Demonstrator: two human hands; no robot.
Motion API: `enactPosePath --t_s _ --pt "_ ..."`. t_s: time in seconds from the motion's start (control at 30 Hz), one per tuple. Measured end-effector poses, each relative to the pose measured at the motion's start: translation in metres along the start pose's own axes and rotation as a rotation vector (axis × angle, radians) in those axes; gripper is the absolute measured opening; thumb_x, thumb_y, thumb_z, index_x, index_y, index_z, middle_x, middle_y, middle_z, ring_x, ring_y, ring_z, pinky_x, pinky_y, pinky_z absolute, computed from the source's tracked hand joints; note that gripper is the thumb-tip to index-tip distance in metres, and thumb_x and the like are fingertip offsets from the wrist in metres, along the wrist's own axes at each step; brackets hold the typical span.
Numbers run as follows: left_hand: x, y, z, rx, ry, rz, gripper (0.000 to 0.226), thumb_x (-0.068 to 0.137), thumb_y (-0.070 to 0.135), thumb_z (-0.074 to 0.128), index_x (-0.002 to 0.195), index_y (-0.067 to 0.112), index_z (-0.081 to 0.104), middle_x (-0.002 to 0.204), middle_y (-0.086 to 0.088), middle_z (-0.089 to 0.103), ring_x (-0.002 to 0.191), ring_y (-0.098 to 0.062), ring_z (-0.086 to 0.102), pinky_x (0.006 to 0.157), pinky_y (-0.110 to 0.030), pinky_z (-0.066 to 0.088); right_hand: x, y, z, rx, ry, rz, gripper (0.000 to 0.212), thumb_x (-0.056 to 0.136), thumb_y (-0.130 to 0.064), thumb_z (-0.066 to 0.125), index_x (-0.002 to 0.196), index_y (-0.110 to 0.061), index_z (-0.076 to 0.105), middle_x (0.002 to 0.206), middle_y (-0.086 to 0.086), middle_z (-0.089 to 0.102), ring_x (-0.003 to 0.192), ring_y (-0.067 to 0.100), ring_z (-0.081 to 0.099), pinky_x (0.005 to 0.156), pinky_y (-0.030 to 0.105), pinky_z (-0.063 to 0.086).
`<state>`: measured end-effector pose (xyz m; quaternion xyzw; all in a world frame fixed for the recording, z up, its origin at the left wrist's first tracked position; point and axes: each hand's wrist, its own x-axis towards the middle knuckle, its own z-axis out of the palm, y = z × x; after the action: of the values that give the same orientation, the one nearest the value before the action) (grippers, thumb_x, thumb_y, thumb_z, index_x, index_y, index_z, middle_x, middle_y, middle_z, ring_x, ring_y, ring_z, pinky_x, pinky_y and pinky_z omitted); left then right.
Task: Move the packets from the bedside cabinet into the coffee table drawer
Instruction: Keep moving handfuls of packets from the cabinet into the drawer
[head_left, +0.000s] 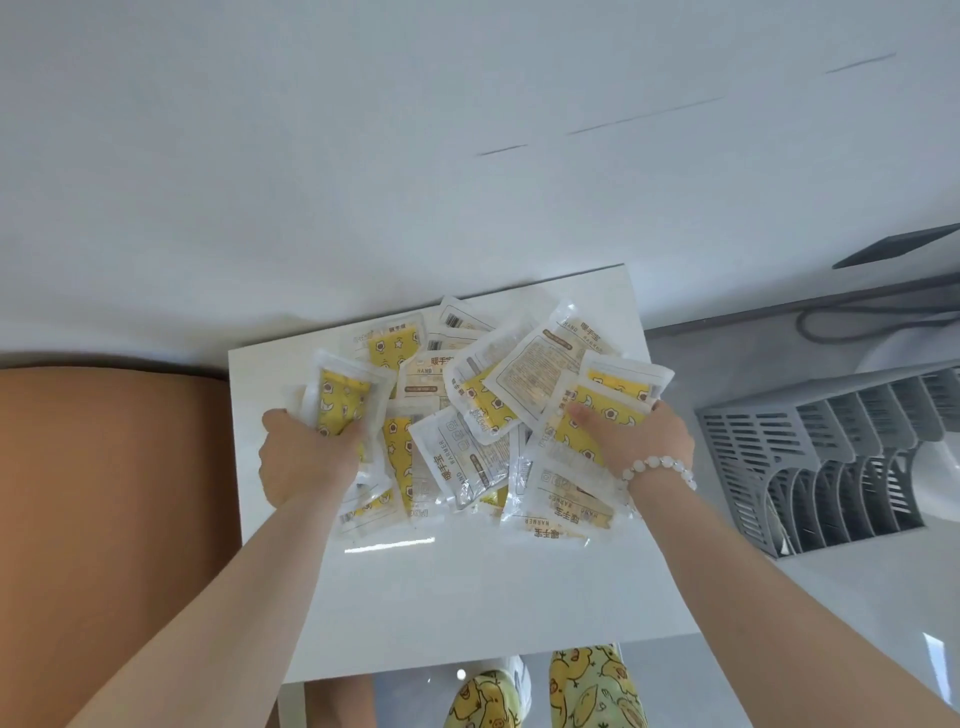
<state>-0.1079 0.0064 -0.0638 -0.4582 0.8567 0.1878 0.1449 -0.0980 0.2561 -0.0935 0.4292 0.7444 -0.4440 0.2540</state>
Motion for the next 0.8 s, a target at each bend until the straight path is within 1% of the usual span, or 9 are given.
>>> enactPosePath --t_s 0.07,0.17,0.23,0.33,0.4,0.5,0.6,0.7,0.8 --pt "-0.002 -0.011 -0.006 -0.034 -0.011 -0.026 0.061 0.078 0.035 0.075 0.117 -0.002 0.046 0.106 -0.017 0.058 0.102 -0.038 0.057 0.070 -0.037 0.039 -0.004 0.002 -0.005 0.039 -0.010 0.006 0.034 0.071 -0.047 0.077 0.083 -0.024 0.055 0.081 -0.006 0.057 0.076 0.015 0.055 0.067 0.028 0.044" --pt "-0.003 -0.025 -0.017 -0.060 -0.010 -0.021 0.055 0.076 0.037 0.076 0.108 -0.001 0.051 0.096 -0.014 0.058 0.103 -0.038 0.057 0.076 -0.040 0.044 -0.013 0.003 -0.012 0.089 -0.013 0.023 0.034 0.069 -0.047 0.078 0.073 -0.024 0.054 0.072 -0.008 0.056 0.071 0.015 0.055 0.065 0.028 0.045" --pt "-0.005 -0.029 -0.026 -0.095 0.002 -0.024 0.054 0.075 0.037 0.076 0.107 0.000 0.053 0.098 -0.014 0.060 0.101 -0.037 0.058 0.075 -0.038 0.042 -0.021 -0.001 -0.018 0.134 -0.006 0.050 0.037 0.067 -0.051 0.078 0.071 -0.024 0.053 0.071 -0.006 0.057 0.073 0.017 0.057 0.067 0.030 0.046" --pt "-0.014 -0.028 -0.042 -0.159 0.011 -0.007 0.054 0.075 0.037 0.077 0.109 0.001 0.055 0.100 -0.012 0.062 0.100 -0.036 0.059 0.074 -0.037 0.041 -0.037 -0.011 -0.029 0.183 0.009 0.055 0.039 0.065 -0.054 0.078 0.073 -0.022 0.056 0.070 -0.006 0.057 0.067 0.014 0.055 0.066 0.029 0.044" --pt "-0.022 -0.027 -0.054 -0.202 -0.006 0.012 0.052 0.073 0.038 0.077 0.106 0.003 0.057 0.095 -0.010 0.063 0.091 -0.032 0.059 0.074 -0.037 0.043 -0.052 -0.019 -0.037 0.206 0.007 0.054 0.041 0.065 -0.056 0.077 0.073 -0.021 0.057 0.070 -0.005 0.059 0.064 0.012 0.054 0.063 0.028 0.044" --pt "-0.040 -0.021 -0.075 -0.240 -0.068 0.072 0.047 0.073 0.040 0.077 0.101 0.006 0.059 0.089 -0.007 0.065 0.081 -0.025 0.056 0.069 -0.033 0.042 -0.084 -0.034 -0.048 0.230 -0.023 0.045 0.045 0.064 -0.058 0.076 0.074 -0.018 0.059 0.073 0.000 0.062 0.065 0.013 0.056 0.055 0.026 0.043" --pt "-0.064 -0.010 -0.101 -0.258 -0.165 0.138 0.043 0.073 0.039 0.076 0.098 0.009 0.057 0.086 -0.002 0.062 0.084 -0.025 0.058 0.070 -0.030 0.041 -0.124 -0.047 -0.062 0.279 -0.078 0.017 0.041 0.066 -0.052 0.078 0.072 -0.017 0.058 0.072 0.000 0.061 0.065 0.013 0.056 0.053 0.026 0.042" --pt "-0.084 0.001 -0.125 -0.253 -0.303 0.220 0.042 0.071 0.041 0.077 0.098 0.012 0.061 0.089 0.000 0.066 0.083 -0.021 0.061 0.069 -0.030 0.046 -0.162 -0.051 -0.080 0.324 -0.115 -0.001 0.036 0.069 -0.047 0.078 0.072 -0.017 0.057 0.073 0.000 0.061 0.066 0.012 0.056 0.053 0.024 0.041" --pt "-0.103 0.013 -0.149 -0.242 -0.415 0.317 0.041 0.069 0.040 0.078 0.099 0.015 0.064 0.090 0.002 0.068 0.082 -0.016 0.061 0.060 -0.023 0.042 -0.194 -0.050 -0.104 0.316 -0.078 -0.025 0.039 0.070 -0.047 0.077 0.074 -0.015 0.056 0.073 0.001 0.059 0.066 0.013 0.054 0.055 0.026 0.041"
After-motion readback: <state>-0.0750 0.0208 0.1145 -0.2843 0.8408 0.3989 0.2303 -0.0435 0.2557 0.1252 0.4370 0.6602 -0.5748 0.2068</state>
